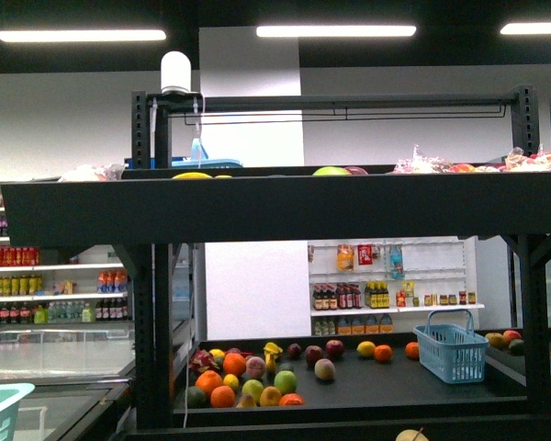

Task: Pick lemon from shelf

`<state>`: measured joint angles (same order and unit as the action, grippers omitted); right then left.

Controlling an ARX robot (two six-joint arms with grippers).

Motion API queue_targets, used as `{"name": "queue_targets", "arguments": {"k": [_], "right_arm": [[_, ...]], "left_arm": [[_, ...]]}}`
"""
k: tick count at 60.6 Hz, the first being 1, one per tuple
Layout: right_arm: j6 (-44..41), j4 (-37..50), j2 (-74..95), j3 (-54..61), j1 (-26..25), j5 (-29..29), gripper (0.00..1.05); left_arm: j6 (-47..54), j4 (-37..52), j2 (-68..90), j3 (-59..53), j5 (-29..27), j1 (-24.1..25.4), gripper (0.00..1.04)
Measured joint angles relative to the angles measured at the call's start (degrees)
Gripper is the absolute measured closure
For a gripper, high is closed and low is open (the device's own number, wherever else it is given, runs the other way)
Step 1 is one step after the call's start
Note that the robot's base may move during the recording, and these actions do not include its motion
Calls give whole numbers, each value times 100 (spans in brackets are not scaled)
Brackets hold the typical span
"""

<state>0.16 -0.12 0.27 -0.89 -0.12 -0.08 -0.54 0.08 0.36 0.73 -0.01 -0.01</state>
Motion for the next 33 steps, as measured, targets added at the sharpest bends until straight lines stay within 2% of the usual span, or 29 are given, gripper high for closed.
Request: {"name": "queue_targets", "arguments": {"k": [33], "right_arm": [[0,0,0,2,0,0,2]], "left_arm": [[0,0,0,0,0,0,8]]}}
